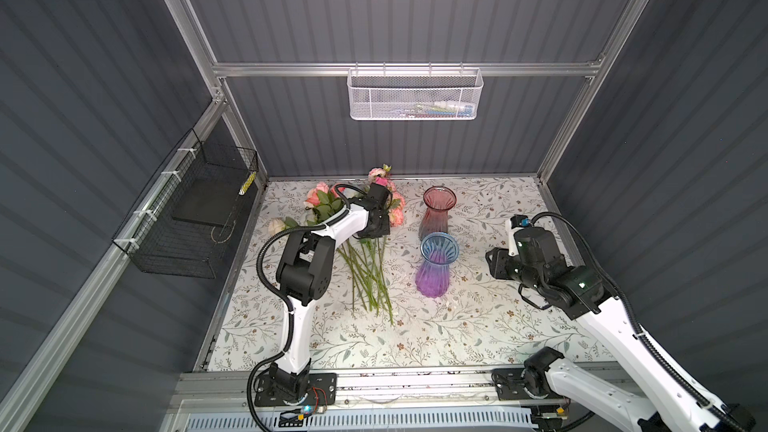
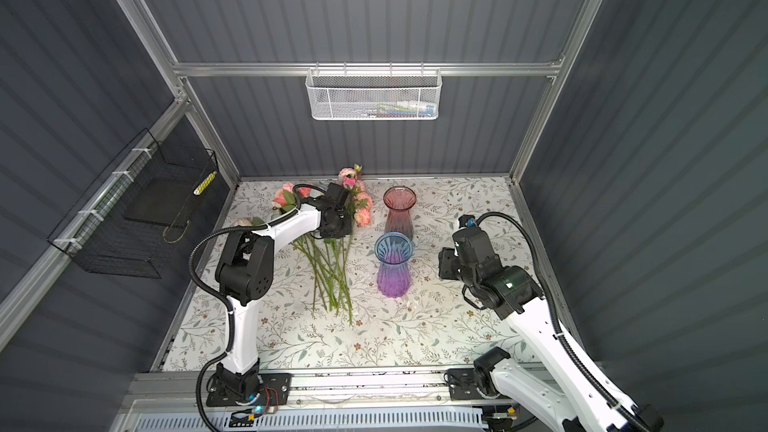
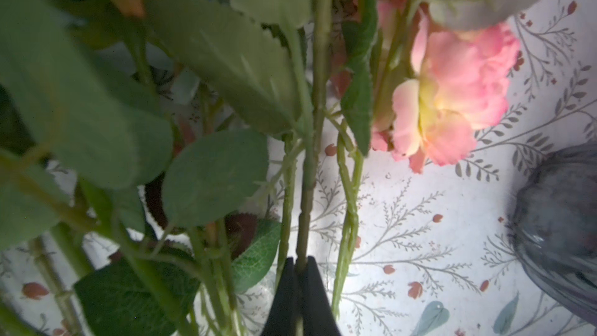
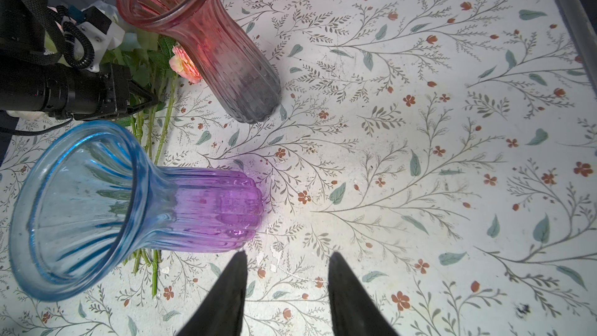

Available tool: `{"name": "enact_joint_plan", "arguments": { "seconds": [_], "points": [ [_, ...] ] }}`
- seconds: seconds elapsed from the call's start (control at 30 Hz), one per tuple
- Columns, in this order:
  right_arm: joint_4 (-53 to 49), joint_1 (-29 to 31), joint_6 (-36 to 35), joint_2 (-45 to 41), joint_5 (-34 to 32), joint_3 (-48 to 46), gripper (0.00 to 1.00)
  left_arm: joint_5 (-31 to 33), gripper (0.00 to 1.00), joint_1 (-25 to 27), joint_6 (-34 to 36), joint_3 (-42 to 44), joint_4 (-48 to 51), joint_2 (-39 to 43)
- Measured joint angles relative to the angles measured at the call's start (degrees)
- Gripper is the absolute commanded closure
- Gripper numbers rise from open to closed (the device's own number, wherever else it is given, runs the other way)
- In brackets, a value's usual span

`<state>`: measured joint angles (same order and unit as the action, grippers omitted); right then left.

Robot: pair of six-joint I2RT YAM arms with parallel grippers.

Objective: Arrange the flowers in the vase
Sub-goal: 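Grasp one pink rose stem with the left gripper and lift it upright, then carry the pink rose with the left gripper over the blue-purple vase mouth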

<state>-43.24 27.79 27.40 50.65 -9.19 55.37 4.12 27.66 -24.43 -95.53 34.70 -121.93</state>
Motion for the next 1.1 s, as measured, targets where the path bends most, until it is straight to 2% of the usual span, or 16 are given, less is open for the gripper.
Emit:
{"name": "enact_joint_plan", "arguments": {
  "seconds": [0.17, 0.23, 0.37, 0.47, 0.67, 0.8, 0.97, 1.1],
  "points": [
    [0.1, 0.0, 0.0, 0.0, 0.6, 0.0, 0.55, -2.4, 1.0, 0.0, -0.5, 0.4, 0.0, 4.3],
    [0.6, 0.0, -0.1, 0.0, 1.2, 0.0, 0.5, -3.1, 1.0, 0.0, -0.7, 0.8, -0.2, 8.1],
    [3.6, 0.0, -1.0, -1.1, 3.5, -1.3, 0.31, -4.2, 1.0, 0.0, -0.8, 3.4, -2.8, 17.7],
    [5.8, 0.0, -1.6, -2.7, 5.5, -2.7, 0.25, -4.5, 1.0, 0.0, -0.3, 7.5, -6.7, 26.0],
    [10.7, 0.0, -2.4, -4.6, 9.9, -4.6, 0.23, -6.3, 1.0, 0.0, 1.7, 17.6, -16.8, 41.5],
    [12.3, 0.0, -2.5, -4.6, 12.8, -4.6, 0.22, -9.8, 1.0, 0.0, 3.3, 22.9, -23.6, 50.5],
    [20.7, -0.1, -2.9, -10.3, 21.1, -9.4, 0.21, -18.2, 1.0, 0.0, 4.3, 20.7, -31.2, 55.7],
    [27.2, 0.0, -2.8, -15.6, 25.9, -13.2, 0.2, -24.4, 1.0, 0.0, 2.9, 13.6, -35.5, 54.1]
  ]
}}
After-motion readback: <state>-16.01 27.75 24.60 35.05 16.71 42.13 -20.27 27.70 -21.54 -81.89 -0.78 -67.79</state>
